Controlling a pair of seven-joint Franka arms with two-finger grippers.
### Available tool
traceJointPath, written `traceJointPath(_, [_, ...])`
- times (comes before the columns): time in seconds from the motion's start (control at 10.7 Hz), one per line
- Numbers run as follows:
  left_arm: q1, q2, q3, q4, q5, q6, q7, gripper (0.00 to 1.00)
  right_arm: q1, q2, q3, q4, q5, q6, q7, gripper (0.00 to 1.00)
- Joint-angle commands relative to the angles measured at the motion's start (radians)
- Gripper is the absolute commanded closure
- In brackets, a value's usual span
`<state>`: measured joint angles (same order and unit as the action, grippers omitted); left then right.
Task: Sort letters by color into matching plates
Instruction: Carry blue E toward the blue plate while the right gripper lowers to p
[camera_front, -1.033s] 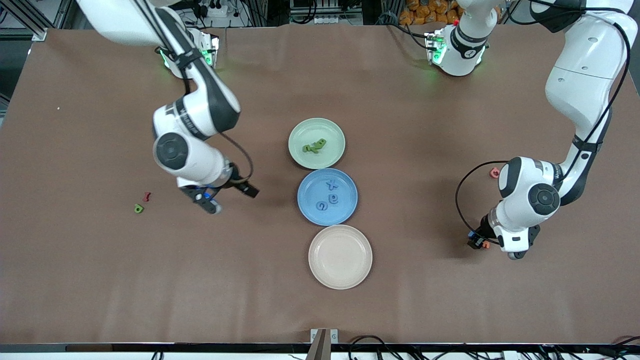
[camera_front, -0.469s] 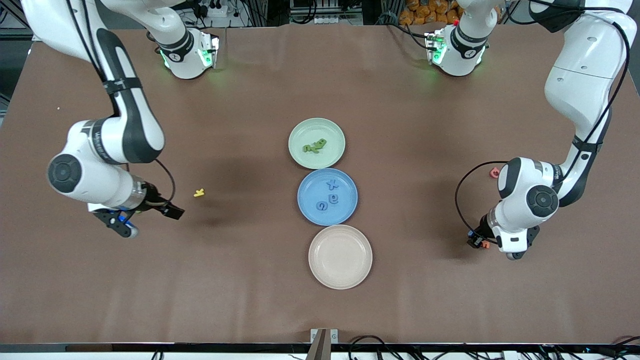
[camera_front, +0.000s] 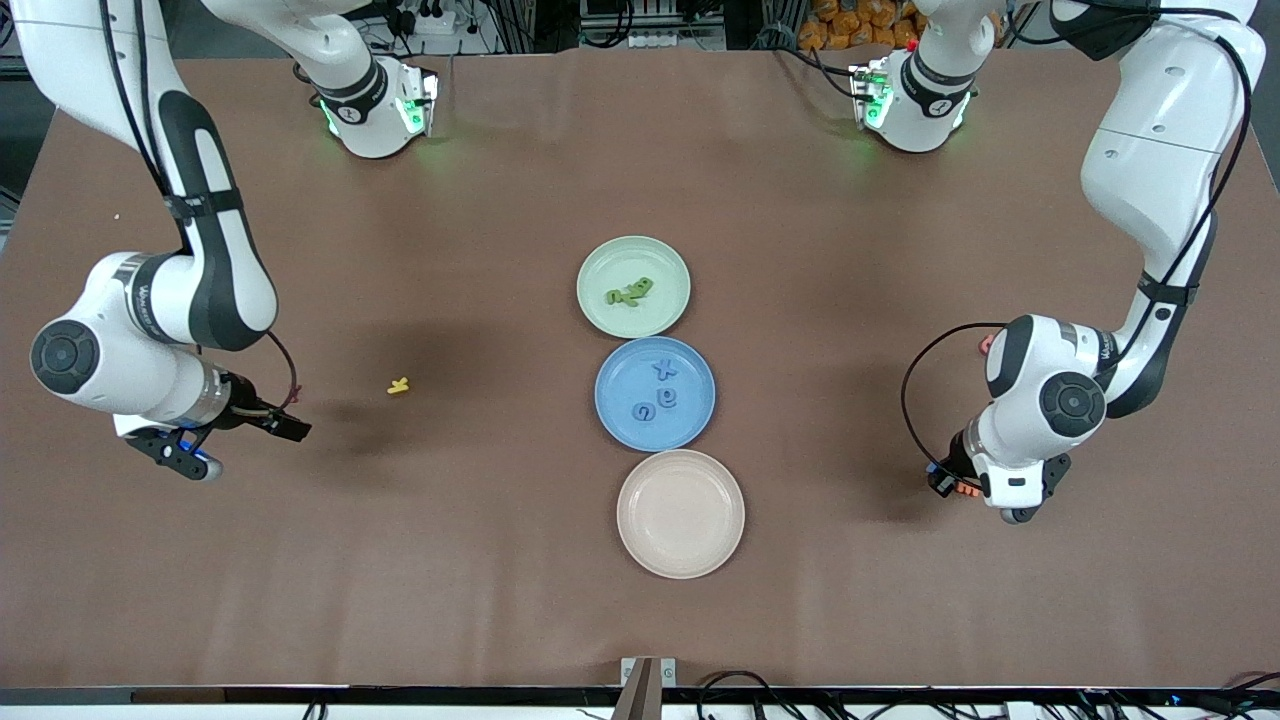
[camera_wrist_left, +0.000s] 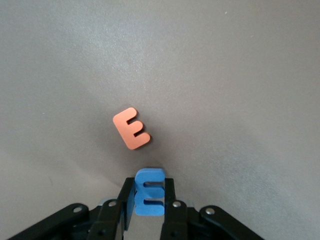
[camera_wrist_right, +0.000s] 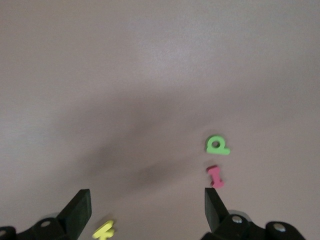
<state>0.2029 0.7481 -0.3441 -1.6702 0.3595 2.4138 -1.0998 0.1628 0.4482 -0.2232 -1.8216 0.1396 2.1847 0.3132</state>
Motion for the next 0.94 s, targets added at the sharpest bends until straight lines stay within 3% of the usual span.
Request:
traceJointPath(0.0, [0.001,-0.047,-0.03,0.0,0.016,-0.062,0.001,1.0,-0.003,0.024,-0.044,-0.018,0.003,0.05,-0.103,0.0])
traceJointPath(0.28, [0.0,-0.069,-0.099,0.0,-0.005,-0.081,-0.024,1.0,-0.005,0.026,-0.067,-0.126,0.005,0.225,-0.108,0.0])
traceJointPath(0.47, [-0.002,-0.069,-0.16,0.0,-0.002,-0.082,-0.067,1.0,-0.023,0.032,-0.071,-0.143,0.011,0.242,-0.108,0.0])
traceJointPath(0.84, [-0.144,-0.05,-0.202,0.05,-0.007,-0.082,-0.185,1.0,-0.029,0.035,-0.093,-0.211,0.168,0.343,-0.227,0.05])
